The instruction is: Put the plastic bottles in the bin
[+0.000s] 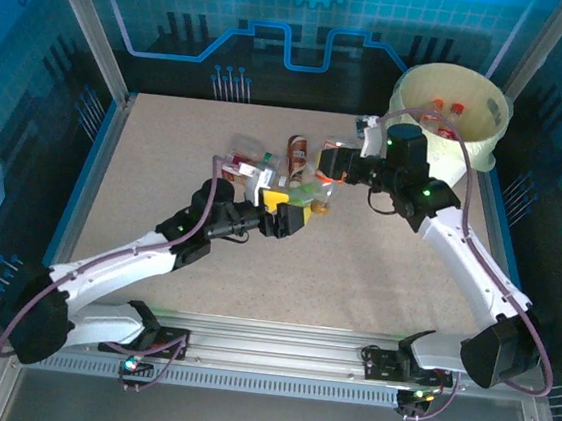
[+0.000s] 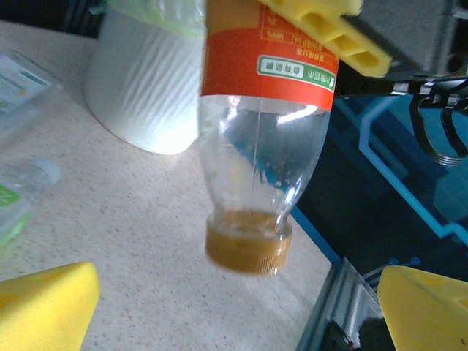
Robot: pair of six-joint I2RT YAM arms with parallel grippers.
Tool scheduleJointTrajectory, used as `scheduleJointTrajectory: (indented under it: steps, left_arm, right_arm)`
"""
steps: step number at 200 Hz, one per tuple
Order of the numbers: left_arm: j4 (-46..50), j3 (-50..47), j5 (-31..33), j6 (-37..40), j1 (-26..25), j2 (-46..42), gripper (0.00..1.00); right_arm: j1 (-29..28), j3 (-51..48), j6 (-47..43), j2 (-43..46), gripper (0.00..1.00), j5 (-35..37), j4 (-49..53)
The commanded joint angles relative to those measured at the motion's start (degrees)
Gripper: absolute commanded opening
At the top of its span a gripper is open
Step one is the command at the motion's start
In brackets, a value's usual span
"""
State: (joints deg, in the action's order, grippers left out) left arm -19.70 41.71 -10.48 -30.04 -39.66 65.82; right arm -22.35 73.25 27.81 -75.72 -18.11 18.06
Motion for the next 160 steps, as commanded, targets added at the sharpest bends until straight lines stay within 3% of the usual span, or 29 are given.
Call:
scheduleJointTrajectory:
  steps: [1, 58, 160]
  left_arm:
    - [1.15, -1.93, 9.64, -0.14, 0.03, -4.28, 0.99]
    - [6.68, -5.58, 20.74, -1.98, 0.89, -11.09, 0.99]
    - [12.76, -8.88, 24.39, -5.31, 1.69, -17.26, 0.99]
  right_arm:
    - [2.71, 3.64, -1.85, 2.42, 0.35, 4.50, 2.45]
    - [11.97, 9.89, -3.02, 1.64, 0.35, 8.79, 4.35]
    - [26.58, 31.64, -0.42, -13.56, 0.35, 12.51, 6.84]
